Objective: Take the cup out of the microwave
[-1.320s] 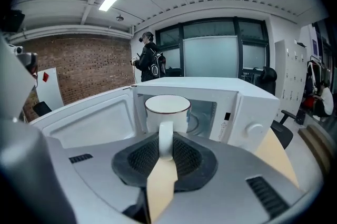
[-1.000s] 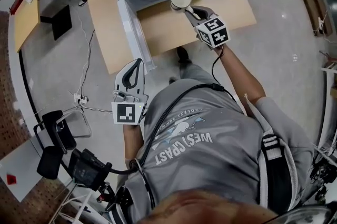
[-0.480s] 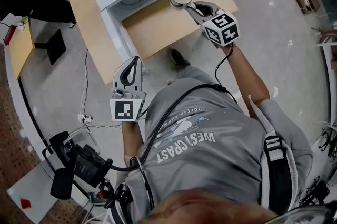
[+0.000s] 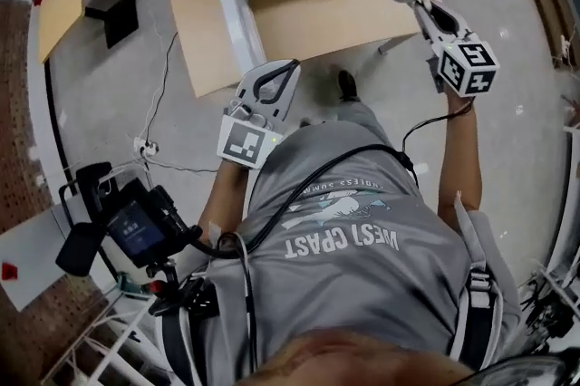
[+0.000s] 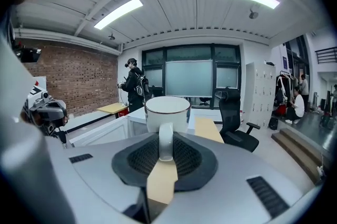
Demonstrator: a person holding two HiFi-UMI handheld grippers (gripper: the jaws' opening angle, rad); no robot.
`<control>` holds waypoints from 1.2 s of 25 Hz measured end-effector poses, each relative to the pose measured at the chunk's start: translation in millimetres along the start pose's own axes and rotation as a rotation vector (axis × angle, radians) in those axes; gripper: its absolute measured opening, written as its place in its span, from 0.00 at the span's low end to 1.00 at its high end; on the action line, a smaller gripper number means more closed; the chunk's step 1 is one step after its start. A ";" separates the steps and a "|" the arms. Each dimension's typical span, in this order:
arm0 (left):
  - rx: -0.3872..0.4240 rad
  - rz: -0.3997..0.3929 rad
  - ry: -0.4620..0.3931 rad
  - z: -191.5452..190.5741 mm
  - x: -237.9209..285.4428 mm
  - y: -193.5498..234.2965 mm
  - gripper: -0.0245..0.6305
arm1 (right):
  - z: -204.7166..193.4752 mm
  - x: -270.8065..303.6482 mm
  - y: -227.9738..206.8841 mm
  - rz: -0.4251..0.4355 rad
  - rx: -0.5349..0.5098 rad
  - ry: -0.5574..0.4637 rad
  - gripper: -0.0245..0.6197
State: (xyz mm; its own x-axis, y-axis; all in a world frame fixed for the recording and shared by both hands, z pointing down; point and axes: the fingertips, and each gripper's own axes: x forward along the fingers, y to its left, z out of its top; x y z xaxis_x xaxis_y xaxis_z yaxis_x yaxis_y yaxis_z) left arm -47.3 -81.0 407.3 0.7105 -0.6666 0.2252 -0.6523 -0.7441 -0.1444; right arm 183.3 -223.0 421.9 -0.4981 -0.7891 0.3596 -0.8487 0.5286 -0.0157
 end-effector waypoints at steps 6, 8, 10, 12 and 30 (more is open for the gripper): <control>-0.015 0.019 -0.025 19.3 19.2 11.4 0.10 | 3.7 8.2 -39.6 -0.043 0.039 -0.004 0.15; -0.015 0.021 -0.015 15.5 20.0 11.8 0.10 | -2.4 15.3 -47.1 -0.058 0.055 0.000 0.15; -0.011 0.027 -0.010 16.8 22.6 14.1 0.10 | -2.3 25.5 -56.5 -0.062 0.060 0.006 0.15; -0.019 0.041 -0.008 21.3 27.9 19.5 0.10 | 3.9 37.4 -66.7 -0.058 0.063 0.008 0.15; -0.153 0.225 -0.070 38.2 119.4 81.0 0.10 | 8.8 196.3 -169.1 0.026 0.056 0.097 0.15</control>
State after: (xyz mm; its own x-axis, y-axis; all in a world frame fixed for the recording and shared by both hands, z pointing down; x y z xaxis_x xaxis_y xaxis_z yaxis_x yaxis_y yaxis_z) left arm -5.2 -222.6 385.8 0.5563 -0.8197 0.1365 -0.8242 -0.5652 -0.0346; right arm 227.5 -470.1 486.9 -0.5032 -0.7397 0.4468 -0.8455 0.5283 -0.0776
